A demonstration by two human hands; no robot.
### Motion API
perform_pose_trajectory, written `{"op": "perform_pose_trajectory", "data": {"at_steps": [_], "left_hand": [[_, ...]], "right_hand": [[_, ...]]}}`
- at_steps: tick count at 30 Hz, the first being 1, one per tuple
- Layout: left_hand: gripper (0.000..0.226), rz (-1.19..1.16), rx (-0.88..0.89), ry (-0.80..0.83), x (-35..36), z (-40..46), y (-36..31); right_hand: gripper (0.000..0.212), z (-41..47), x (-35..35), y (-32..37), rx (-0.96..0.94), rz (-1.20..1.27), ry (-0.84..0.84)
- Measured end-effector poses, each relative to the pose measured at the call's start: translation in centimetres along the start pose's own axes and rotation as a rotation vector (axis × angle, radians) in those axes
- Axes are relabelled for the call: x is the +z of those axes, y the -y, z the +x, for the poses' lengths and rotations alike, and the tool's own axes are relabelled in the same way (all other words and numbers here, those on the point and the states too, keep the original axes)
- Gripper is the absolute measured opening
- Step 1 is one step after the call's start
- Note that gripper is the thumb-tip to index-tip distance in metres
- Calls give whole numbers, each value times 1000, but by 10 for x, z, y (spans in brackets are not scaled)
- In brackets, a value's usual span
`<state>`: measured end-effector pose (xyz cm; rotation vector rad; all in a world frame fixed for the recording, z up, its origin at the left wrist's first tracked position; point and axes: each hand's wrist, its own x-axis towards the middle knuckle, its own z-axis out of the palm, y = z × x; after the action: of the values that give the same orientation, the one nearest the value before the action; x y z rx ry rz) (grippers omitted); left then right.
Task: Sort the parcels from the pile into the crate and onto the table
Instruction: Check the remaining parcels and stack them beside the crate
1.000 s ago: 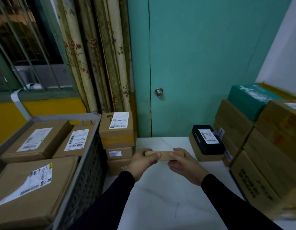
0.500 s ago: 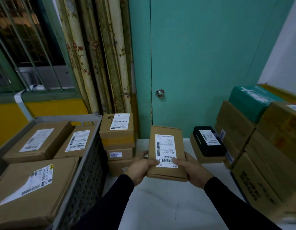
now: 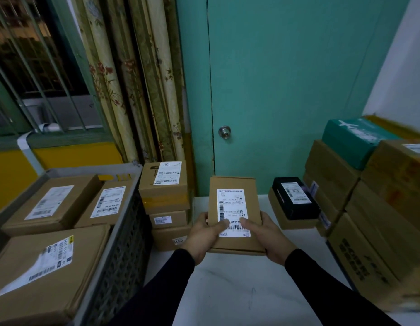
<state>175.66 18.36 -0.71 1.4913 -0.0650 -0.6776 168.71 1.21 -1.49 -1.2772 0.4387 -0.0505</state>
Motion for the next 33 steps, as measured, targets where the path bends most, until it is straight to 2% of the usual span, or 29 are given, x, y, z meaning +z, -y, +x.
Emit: {"op": "perform_pose_trajectory", "data": {"at_steps": [7, 12, 16, 20, 24, 27, 33], "left_hand": [[50, 20, 25, -12, 3, 0, 1], [56, -10, 16, -6, 0, -2, -1], [42, -88, 55, -54, -3, -1, -18], [38, -30, 112, -97, -7, 1, -32], [47, 76, 131, -74, -6, 0, -33], [46, 56, 134, -54, 1, -2, -26], [20, 49, 173, -62, 10, -4, -21]], "right_hand": [[62, 2, -3, -1, -11, -12, -13], [55, -3, -4, 0, 16, -31, 32], [48, -5, -2, 3, 48, -66, 97], [39, -5, -1, 4, 93, -83, 181], [42, 0, 2, 11, -5, -76, 44], [39, 6, 1, 16, -94, -75, -44], [33, 12, 4, 10, -131, -105, -102]]}}
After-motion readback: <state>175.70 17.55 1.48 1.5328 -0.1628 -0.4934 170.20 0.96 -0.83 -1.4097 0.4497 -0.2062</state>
